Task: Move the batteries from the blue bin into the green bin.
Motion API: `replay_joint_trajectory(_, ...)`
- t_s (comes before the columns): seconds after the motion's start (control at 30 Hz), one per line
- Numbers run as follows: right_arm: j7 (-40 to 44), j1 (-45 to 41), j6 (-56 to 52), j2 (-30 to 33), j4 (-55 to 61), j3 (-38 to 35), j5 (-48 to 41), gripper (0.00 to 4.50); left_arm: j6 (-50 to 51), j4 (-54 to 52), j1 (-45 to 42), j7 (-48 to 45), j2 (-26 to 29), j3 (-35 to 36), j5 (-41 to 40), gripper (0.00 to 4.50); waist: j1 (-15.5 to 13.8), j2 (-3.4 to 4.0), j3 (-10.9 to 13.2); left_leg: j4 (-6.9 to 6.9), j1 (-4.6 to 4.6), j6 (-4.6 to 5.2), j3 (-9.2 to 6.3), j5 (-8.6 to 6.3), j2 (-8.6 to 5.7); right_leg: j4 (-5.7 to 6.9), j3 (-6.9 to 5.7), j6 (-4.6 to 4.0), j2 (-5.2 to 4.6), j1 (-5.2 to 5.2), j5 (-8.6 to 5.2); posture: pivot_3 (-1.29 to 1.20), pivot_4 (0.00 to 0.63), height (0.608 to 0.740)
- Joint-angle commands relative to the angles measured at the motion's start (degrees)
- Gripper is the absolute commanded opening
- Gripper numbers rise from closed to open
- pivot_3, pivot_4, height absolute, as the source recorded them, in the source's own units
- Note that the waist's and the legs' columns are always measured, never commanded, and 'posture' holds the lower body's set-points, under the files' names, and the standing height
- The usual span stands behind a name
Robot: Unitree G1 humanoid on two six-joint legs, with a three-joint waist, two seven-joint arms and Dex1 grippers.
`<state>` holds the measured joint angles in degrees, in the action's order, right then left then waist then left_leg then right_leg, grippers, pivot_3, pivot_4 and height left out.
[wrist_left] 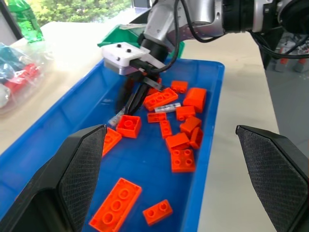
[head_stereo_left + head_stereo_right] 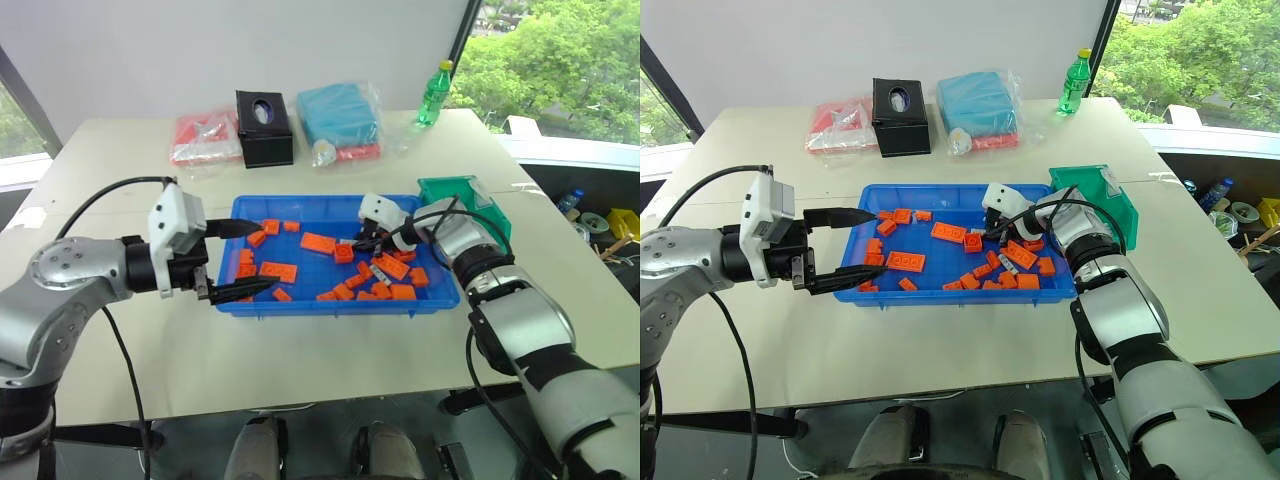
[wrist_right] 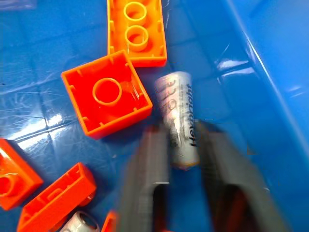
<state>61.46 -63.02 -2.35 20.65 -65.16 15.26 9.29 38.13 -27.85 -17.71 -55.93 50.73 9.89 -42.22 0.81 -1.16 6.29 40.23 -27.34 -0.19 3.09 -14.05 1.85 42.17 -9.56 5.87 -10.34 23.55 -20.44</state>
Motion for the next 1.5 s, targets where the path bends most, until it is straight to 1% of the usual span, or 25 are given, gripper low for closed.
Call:
replay_joint_trajectory(0.03,0.1,0.3,-3.7,1.2,8.6,-3.7,-3.3,0.05,-1.3,-0.1,-0.9,-0.6,0.3,0.3,0.3,4.50,0.0,0.01,0.0,-0.01,0.00,-0.01,-0.01,0.00,0.01,0.00,0.00,0.00,0.00,0.00,0.00,0.00,0.150,0.630)
replay_joint_trajectory(0.1,-1.1,2.4,-10.6,2.8,18.3,-7.1,-6.3,0.05,-1.4,0.1,-0.7,-0.8,0.2,0.3,0.3,4.50,0.0,0.03,0.0,-0.02,-0.02,-0.02,-0.02,0.01,0.01,0.00,0.00,0.00,0.01,0.00,0.00,0.00,0.150,0.630)
replay_joint_trajectory(0.17,-4.0,5.1,-19.0,4.7,29.0,-10.8,-8.5,0.05,-1.5,0.2,-0.4,-0.9,0.0,0.3,0.5,4.50,-0.2,0.03,0.0,-0.02,-0.04,-0.21,-0.04,0.12,0.01,-0.02,0.00,0.00,-0.02,-0.01,0.00,0.00,0.150,0.630)
replay_joint_trajectory(0.23,-8.6,8.6,-29.2,7.8,41.0,-16.2,-10.3,0.05,-1.8,0.1,0.1,-0.7,-0.5,0.0,0.7,4.50,-0.4,0.02,0.0,-0.01,-0.04,-0.21,-0.07,0.12,-0.02,-0.06,-0.01,0.00,-0.04,-0.06,0.00,0.00,0.150,0.630)
replay_joint_trajectory(0.3,-12.4,12.5,-36.6,11.0,49.7,-20.6,-10.9,0.05,-1.8,-0.1,0.5,-0.5,-1.0,-0.2,0.7,4.50,-0.7,-0.02,0.0,-0.02,-0.02,-0.17,-0.09,0.09,-0.04,-0.13,-0.03,0.00,-0.07,-0.14,0.00,0.00,0.150,0.630)
replay_joint_trajectory(0.4,-17.1,18.4,-43.9,15.3,57.1,-24.3,-10.3,0.05,-1.9,0.0,0.3,-0.3,-1.6,-0.7,0.7,4.50,-1.4,-0.10,-0.1,-0.02,0.05,-0.06,-0.06,0.01,-0.06,-0.33,-0.03,-0.01,-0.13,-0.21,0.00,0.00,0.150,0.630)
replay_joint_trajectory(0.53,-21.4,23.7,-49.1,17.8,60.1,-27.0,-11.0,0.05,-2.4,1.5,-1.0,-1.0,-1.9,-1.5,1.1,4.50,-1.3,-0.10,-0.1,-0.07,0.10,-0.08,-0.03,0.02,-0.02,-0.47,-0.06,-0.01,-0.14,-0.26,-0.01,0.00,0.150,0.630)
replay_joint_trajectory(0.6,-22.3,24.6,-49.9,17.6,60.2,-27.2,-12.0,1.08,-2.6,2.3,-1.9,-1.6,-1.9,-2.1,1.3,4.50,-1.0,-0.09,-0.1,-0.08,0.13,-0.08,-0.01,0.03,0.01,-0.47,-0.06,-0.01,-0.11,-0.25,0.00,0.00,0.150,0.630)
replay_joint_trajectory(0.63,-22.6,24.7,-49.5,17.4,60.0,-27.1,-12.4,1.34,-2.7,2.7,-2.4,-1.9,-1.9,-2.4,1.5,4.50,-0.8,0.00,-0.1,-0.10,0.12,-0.08,0.00,0.04,0.01,-0.47,-0.05,-0.01,-0.09,-0.24,0.00,0.00,0.150,0.630)
replay_joint_trajectory(0.77,-23.5,23.3,-46.4,18.4,57.8,-25.3,-12.5,3.33,-2.8,4.1,-4.2,-2.9,-2.0,-3.2,2.0,4.50,-0.2,0.00,-0.1,-0.15,0.11,-0.08,0.01,0.05,0.01,-0.41,-0.06,0.02,-0.08,-0.23,0.01,0.00,0.150,0.630)
replay_joint_trajectory(0.87,-24.0,21.8,-49.1,19.1,59.7,-25.8,-13.9,3.33,-2.9,4.2,-4.2,-3.3,-2.0,-3.3,2.2,4.50,-0.2,0.01,-0.1,-0.14,0.10,-0.08,0.03,0.05,0.00,-0.42,-0.06,0.03,-0.08,-0.22,0.02,0.00,0.150,0.630)
replay_joint_trajectory(1.03,-23.8,22.8,-68.2,16.0,75.5,-26.3,-22.4,3.33,-2.8,3.4,-3.0,-3.8,-1.6,-2.7,2.1,4.50,-0.2,-0.05,-0.1,-0.14,0.09,-0.08,-0.07,0.05,0.01,-0.43,-0.07,0.02,-0.09,-0.23,0.01,0.00,0.150,0.630)
replay_joint_trajectory(1.13,-26.9,22.0,-83.9,8.1,81.9,-29.8,-26.2,3.33,-2.7,2.9,-2.5,-3.6,-1.6,-2.5,2.0,4.50,-0.1,-0.16,-0.2,-0.19,0.11,-0.07,-0.12,0.04,0.04,-0.45,-0.07,0.01,-0.09,-0.23,0.01,0.00,0.150,0.630)
replay_joint_trajectory(1.17,-27.4,22.3,-87.5,5.9,83.7,-30.1,-27.2,3.33,-2.6,2.8,-2.4,-3.5,-1.6,-2.5,2.0,4.50,-0.2,-0.17,-0.2,-0.20,0.11,-0.07,-0.17,0.04,0.05,-0.43,-0.08,0.00,-0.07,-0.23,0.01,0.00,0.150,0.630)
replay_joint_trajectory(1.2,-28.1,23.2,-89.3,4.1,85.1,-29.7,-28.1,3.33,-2.6,2.7,-2.4,-3.4,-1.7,-2.5,2.0,4.50,-0.2,-0.14,-0.1,-0.19,0.10,-0.07,-0.19,0.04,0.05,-0.43,-0.09,0.00,-0.01,-0.22,0.01,0.00,0.150,0.630)
replay_joint_trajectory(1.3,-30.6,25.8,-90.2,1.5,86.8,-27.7,-29.3,3.33,-2.3,2.1,-2.4,-3.0,-1.8,-2.5,1.9,4.50,-0.9,-0.08,-0.1,-0.16,0.07,-0.07,-0.17,0.04,-0.02,-0.44,-0.10,-0.01,-0.01,-0.23,0.01,0.00,0.150,0.630)
replay_joint_trajectory(1.4,-32.4,27.3,-90.2,0.6,86.1,-25.4,-30.2,3.33,-2.2,1.7,-2.2,-2.8,-1.7,-2.3,1.7,4.50,-1.5,-0.05,-0.1,-0.16,0.06,-0.07,-0.11,0.04,-0.03,-0.58,-0.09,-0.01,0.00,-0.23,0.00,0.00,0.150,0.630)
replay_joint_trajectory(1.5,-33.3,28.2,-90.1,0.7,85.2,-23.7,-30.5,3.33,-2.2,1.3,-2.1,-2.7,-1.5,-2.1,1.6,4.50,-1.5,-0.06,-0.1,-0.16,0.07,-0.06,-0.10,0.04,-0.01,-0.60,-0.09,-0.01,0.03,-0.24,0.00,0.00,0.150,0.630)
